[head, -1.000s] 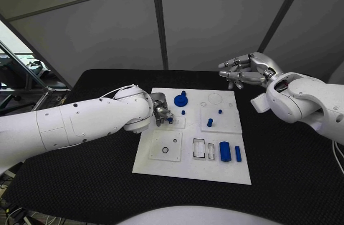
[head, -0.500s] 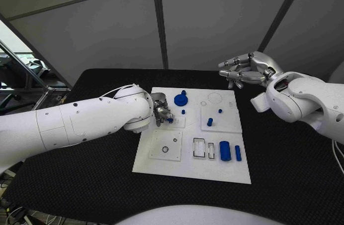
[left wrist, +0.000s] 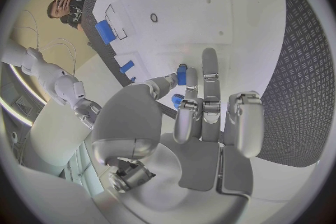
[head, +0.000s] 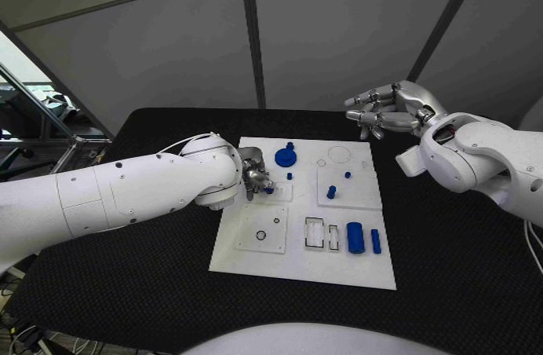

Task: Assemble the parts on the task board

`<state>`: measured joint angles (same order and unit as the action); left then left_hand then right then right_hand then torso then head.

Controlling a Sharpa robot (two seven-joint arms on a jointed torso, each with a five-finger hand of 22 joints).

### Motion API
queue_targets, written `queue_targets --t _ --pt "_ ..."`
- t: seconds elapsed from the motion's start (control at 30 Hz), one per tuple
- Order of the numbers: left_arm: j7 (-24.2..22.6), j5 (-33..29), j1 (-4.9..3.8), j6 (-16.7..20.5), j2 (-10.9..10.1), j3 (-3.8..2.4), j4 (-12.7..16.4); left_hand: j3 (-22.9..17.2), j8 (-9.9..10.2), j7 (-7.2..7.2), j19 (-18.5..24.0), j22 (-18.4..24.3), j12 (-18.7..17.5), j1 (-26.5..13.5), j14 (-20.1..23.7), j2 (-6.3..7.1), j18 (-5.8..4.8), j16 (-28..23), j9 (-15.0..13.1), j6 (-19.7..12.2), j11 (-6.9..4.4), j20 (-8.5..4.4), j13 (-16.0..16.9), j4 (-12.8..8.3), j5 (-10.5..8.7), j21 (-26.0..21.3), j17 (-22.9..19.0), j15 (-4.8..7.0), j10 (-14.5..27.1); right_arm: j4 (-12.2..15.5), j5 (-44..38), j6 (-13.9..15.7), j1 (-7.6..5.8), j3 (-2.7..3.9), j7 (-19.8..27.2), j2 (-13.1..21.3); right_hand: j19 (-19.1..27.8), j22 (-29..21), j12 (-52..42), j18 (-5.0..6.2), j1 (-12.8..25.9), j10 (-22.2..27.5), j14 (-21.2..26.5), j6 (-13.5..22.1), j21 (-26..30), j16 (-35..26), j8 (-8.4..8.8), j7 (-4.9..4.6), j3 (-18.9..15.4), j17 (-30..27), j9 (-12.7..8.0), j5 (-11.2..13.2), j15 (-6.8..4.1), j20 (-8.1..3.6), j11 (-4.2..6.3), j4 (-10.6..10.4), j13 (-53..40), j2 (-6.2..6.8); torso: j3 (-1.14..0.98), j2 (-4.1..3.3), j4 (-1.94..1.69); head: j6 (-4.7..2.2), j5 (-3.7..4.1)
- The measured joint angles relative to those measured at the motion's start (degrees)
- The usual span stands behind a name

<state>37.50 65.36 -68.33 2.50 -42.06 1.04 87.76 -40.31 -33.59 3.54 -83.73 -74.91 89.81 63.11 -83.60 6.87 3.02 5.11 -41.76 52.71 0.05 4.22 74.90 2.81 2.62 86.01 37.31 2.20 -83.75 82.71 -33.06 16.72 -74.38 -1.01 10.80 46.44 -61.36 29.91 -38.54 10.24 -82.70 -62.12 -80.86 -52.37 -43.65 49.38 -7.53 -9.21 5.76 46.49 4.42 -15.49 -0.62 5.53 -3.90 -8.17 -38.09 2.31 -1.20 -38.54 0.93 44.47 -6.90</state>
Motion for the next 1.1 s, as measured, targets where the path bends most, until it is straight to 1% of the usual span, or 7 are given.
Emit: queue_targets --t 0.2,0.5,0.77,0.87,0.93,1.0,1.1 --pt "0.0 0.0 0.07 0.0 -0.2 0.08 0.1 0.0 0.1 0.1 0.0 0.0 -0.2 0.0 0.0 0.0 -0.01 0.0 0.1 0.1 -0.21 0.0 0.0 0.0 -0.17 0.0 0.1 0.0 -0.2 0.0 0.0 0.0 0.0 0.0 0.0 0.0 0.0 0.0 0.0 0.0 0.0 0.0 0.0 0.0 0.0 0.0 0.0 0.0 0.0 0.0 0.0 0.0 0.0 0.0 0.0 0.0 0.0 0.0 0.03 0.0 0.0 0.02 -0.05" --pt "0.0 0.0 0.09 0.1 -0.2 0.08 0.3 0.0 0.3 0.24 0.0 0.0 -0.2 0.2 0.0 -0.25 0.06 -0.2 0.2 0.2 -0.21 0.0 0.0 0.0 0.23 0.0 0.0 0.0 -0.2 -0.2 0.0 -0.1 0.0 0.0 0.0 -0.2 0.0 0.0 0.0 0.0 0.0 0.0 0.0 0.0 0.0 0.0 0.0 0.0 0.0 0.0 0.0 0.0 0.0 0.0 0.0 0.0 0.0 0.0 0.04 0.0 0.0 -0.07 -0.17" --pt "0.0 0.0 0.06 0.0 0.2 0.05 -0.3 0.0 0.3 0.36 0.0 0.0 -0.2 0.4 0.0 -0.41 0.06 -0.2 0.2 0.4 -0.19 0.0 0.0 0.0 0.23 0.0 0.0 0.0 -0.2 -0.3 0.0 -0.1 0.01 0.0 0.0 -0.2 0.0 0.0 0.0 0.0 0.0 0.0 0.0 0.0 0.0 0.0 0.0 0.0 0.0 0.0 0.0 0.0 0.0 0.0 0.0 0.0 0.0 0.0 0.01 -0.01 0.01 -0.02 -0.12" --pt "0.0 -0.1 0.02 -0.2 0.3 0.02 -0.5 0.0 -0.6 0.67 0.0 0.0 -0.2 0.1 0.0 -0.64 0.06 -0.2 0.1 0.7 -0.1 0.0 0.0 0.0 0.22 0.0 0.1 0.0 -0.3 -0.3 0.0 -0.1 0.01 0.0 0.0 -0.2 0.0 0.0 0.0 0.0 0.0 0.0 0.0 0.0 0.0 0.0 0.0 0.0 0.0 0.0 0.0 0.0 0.0 0.0 0.0 0.0 0.0 0.0 -0.02 -0.01 0.01 0.03 -0.11" --pt "0.0 -0.1 0.0 -0.4 0.5 0.02 -0.7 0.0 -1.0 0.83 0.0 0.0 -0.2 -1.2 0.0 -0.66 0.06 -0.2 -0.4 0.9 -0.09 0.0 0.0 0.0 0.22 0.0 0.1 0.0 -0.3 -0.3 0.0 -0.2 0.01 0.0 0.0 -0.2 0.0 0.0 0.0 0.01 0.0 0.0 0.0 0.0 0.0 0.0 0.0 0.0 0.0 0.0 0.0 0.0 0.0 0.0 0.0 0.0 0.0 0.0 -0.02 -0.02 0.02 0.05 -0.08" --pt "0.0 -0.2 0.0 -0.5 0.7 0.03 -1.0 -0.3 -1.1 0.02 0.0 0.0 -0.2 -2.7 0.0 -0.42 0.05 -0.2 -0.4 1.8 -0.23 0.0 0.0 -0.8 0.22 0.0 0.2 -0.01 -0.2 -0.3 0.0 -0.2 0.01 0.0 0.0 -0.2 0.0 0.0 0.0 0.0 0.0 0.0 0.0 0.0 0.0 0.0 0.0 0.0 0.0 0.0 0.0 0.0 0.0 0.0 0.0 0.0 0.0 0.0 -0.02 -0.04 0.02 0.07 -0.07" --pt "0.1 -0.2 0.02 -0.7 0.9 0.08 -1.3 0.9 -1.4 -0.89 0.0 0.0 -0.2 -3.6 -0.2 -0.23 0.06 -0.2 -0.4 2.8 -0.57 -0.03 0.0 0.0 0.22 0.0 0.3 0.16 -0.3 -0.3 0.0 -0.2 0.01 0.0 0.0 -0.2 0.0 0.0 0.0 0.0 0.0 0.0 0.0 0.0 0.0 0.0 0.0 0.0 0.0 0.0 0.0 0.0 0.0 0.0 0.0 0.0 0.0 0.0 -0.03 -0.03 0.04 0.08 -0.04"
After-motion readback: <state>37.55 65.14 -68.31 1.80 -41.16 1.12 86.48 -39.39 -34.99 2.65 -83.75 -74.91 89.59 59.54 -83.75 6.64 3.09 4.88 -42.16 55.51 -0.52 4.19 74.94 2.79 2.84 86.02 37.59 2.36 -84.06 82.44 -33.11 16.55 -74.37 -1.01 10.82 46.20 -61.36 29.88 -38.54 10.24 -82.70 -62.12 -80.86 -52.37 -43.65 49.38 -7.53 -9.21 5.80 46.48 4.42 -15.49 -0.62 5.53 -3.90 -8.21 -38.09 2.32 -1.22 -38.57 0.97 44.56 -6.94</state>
